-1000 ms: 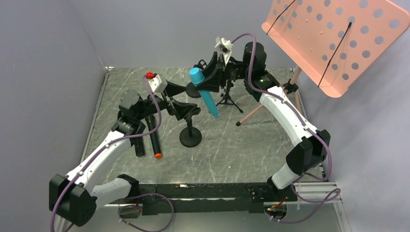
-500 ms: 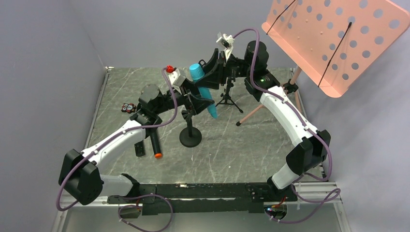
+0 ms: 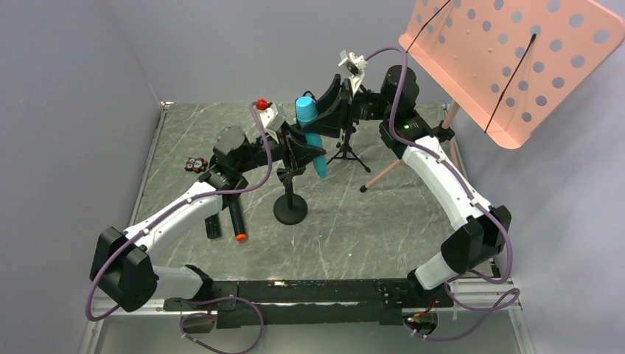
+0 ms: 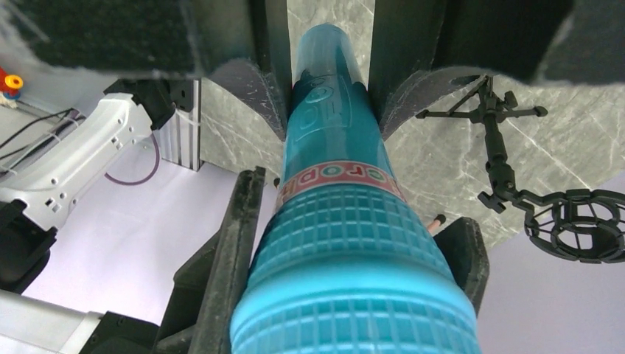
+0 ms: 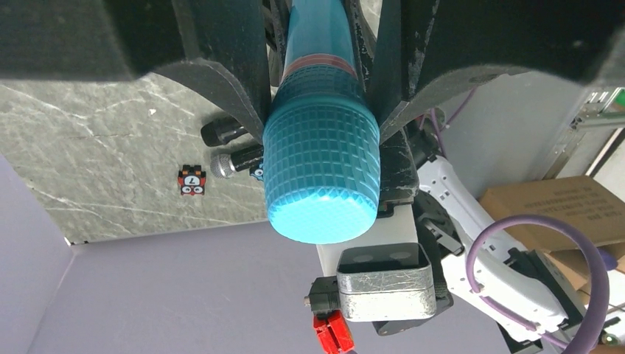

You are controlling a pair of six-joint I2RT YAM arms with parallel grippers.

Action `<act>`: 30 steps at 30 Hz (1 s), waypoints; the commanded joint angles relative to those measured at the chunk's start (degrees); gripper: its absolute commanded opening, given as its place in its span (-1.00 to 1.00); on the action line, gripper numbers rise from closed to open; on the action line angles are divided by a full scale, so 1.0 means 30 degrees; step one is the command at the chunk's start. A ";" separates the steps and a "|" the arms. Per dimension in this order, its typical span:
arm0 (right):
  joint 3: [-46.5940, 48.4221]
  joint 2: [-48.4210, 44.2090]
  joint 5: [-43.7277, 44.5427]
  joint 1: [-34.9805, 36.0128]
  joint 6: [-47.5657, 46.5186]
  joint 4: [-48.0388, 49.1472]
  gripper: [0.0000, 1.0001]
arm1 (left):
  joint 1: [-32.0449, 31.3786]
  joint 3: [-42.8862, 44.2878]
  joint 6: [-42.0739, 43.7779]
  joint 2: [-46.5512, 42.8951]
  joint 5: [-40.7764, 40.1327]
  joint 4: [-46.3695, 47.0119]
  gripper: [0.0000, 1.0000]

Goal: Attach the microphones to the stand

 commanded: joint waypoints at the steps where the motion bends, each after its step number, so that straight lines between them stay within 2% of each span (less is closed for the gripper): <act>1: -0.0644 -0.1370 -0.0656 -0.0271 -0.0027 0.0349 0.01 | 0.0091 0.1212 0.1401 -0.0704 0.0872 -0.1167 -1.00; 4: -0.0961 -0.1614 -0.0889 -0.0246 -0.1309 -0.0729 0.38 | 0.0244 0.1645 0.1361 -0.0730 0.1592 -0.1859 -1.00; 7: -0.1236 -0.1684 -0.1313 -0.0245 -0.2251 -0.1329 0.55 | 0.0303 0.1977 0.1328 -0.0730 0.1967 -0.2333 -1.00; 11: -0.1629 -0.1477 -0.1753 -0.0201 -0.1680 -0.0942 0.62 | 0.0312 0.2014 0.1102 -0.0716 0.2365 -0.2129 -1.00; 15: -0.1936 -0.1093 -0.1644 -0.0021 -0.0504 0.0171 0.56 | 0.0311 0.2093 0.0836 -0.0531 0.2777 -0.1852 -1.00; 22: -0.1835 -0.0584 -0.1473 0.0370 0.0465 0.1071 0.08 | 0.0325 0.2049 0.0573 -0.0347 0.3041 -0.1482 -1.00; 24: -0.1969 -0.0590 -0.1391 0.0371 0.0721 0.1468 -0.15 | 0.0312 0.1986 0.0519 -0.0347 0.3055 -0.1413 -1.00; 27: -0.2189 -0.0720 -0.1360 0.0360 0.0998 0.1999 -0.64 | 0.0321 0.1851 0.0540 -0.0447 0.2970 -0.1351 -1.00; 30: -0.2418 -0.0915 -0.1567 0.0367 0.1074 0.2438 -0.91 | 0.0349 0.1722 0.0651 -0.0686 0.2633 -0.1516 -0.99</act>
